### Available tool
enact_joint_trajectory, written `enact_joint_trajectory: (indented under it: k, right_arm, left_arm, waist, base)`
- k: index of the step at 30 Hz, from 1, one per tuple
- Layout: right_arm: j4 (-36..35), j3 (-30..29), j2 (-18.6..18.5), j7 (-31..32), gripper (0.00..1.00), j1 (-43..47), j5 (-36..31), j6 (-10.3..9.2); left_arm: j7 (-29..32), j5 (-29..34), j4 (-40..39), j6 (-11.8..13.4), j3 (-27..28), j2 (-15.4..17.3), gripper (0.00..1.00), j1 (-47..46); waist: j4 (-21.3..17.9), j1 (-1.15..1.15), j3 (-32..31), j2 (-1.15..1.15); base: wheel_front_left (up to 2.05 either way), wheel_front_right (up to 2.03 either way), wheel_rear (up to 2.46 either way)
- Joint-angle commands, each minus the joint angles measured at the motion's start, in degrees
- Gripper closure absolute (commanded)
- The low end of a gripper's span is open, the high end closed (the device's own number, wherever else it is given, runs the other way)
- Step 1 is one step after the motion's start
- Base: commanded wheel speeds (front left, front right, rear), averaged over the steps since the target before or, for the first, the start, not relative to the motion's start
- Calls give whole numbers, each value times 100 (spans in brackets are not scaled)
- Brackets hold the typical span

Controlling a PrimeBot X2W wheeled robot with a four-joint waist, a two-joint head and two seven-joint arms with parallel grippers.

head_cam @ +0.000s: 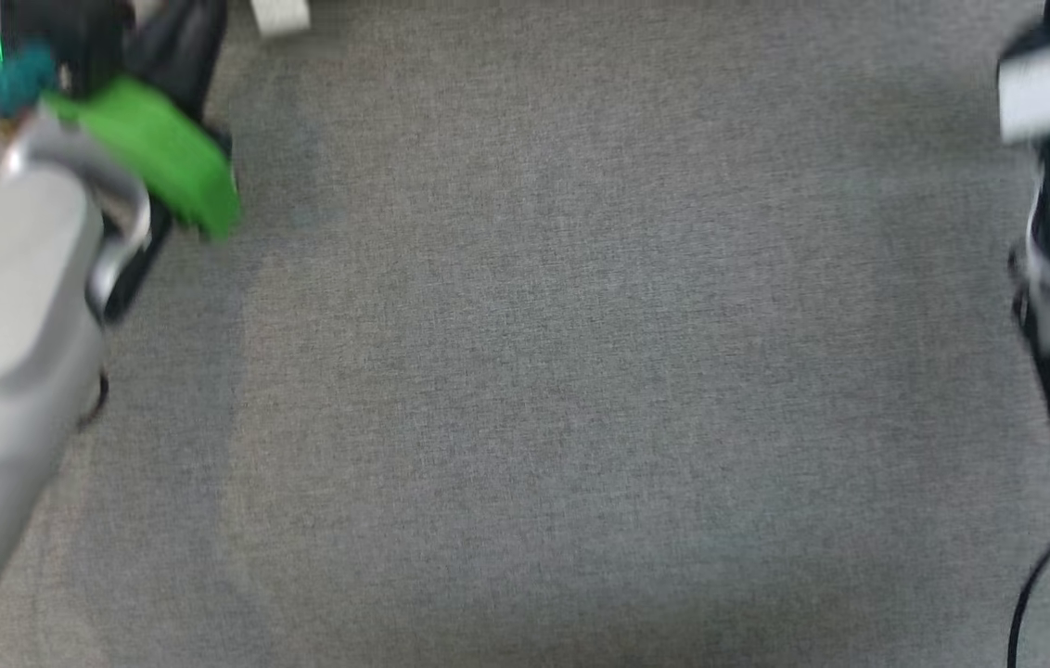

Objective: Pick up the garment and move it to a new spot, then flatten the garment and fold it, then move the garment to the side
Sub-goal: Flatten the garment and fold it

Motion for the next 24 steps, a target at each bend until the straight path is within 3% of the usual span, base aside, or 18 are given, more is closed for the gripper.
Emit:
enact_joint_trajectory:
  k: [1,4,7,9,12,18,21,24]
  right_arm:
    - [-212,-64,-33,-139,100,559,167,2]
    - [-669,-67,-85,-304,100,1905,355,-1]
    - [-880,-98,-102,-372,100,3111,315,-4]
    - [-965,-167,-39,-352,100,3893,333,-4]
    - [-1081,-340,107,-366,100,4959,355,-4]
    - [-1341,-778,406,-444,100,6610,348,-4]
    - [-1589,-1025,525,-476,100,6960,413,-4]
    - [-1918,-1157,510,-300,100,6979,338,-3]
  left_arm:
    - [-60,-103,-120,16,-83,188,100,401]
    - [-112,-172,-503,33,-233,534,100,1356]
    - [-136,-258,-1006,288,-341,733,100,2465]
    - [-114,-379,-1458,543,-421,866,100,3251]
    - [-55,-562,-2262,1120,-567,1090,100,4467]
    - [110,-989,-3925,2172,-743,1349,100,6174]
    - [222,-1067,-4569,2516,-783,1404,100,6534]
    - [428,-1093,-5006,2615,-780,1498,100,6466]
  waist:
    - [-150,-1,-495,0]
    - [-214,-1,-1013,0]
    - [-270,-1,-1541,0]
    - [-286,-1,-1874,0]
    - [-307,-1,-2249,0]
    - [-168,-1,-2438,0]
    - [-70,-1,-2443,0]
    - [5,-1,-2498,0]
  base:
    - [0,0,0]
    - [0,0,0]
    - [0,0,0]
    - [0,0,0]
    - [0,0,0]
    - [0,0,0]
    - [0,0,0]
    - [0,0,0]
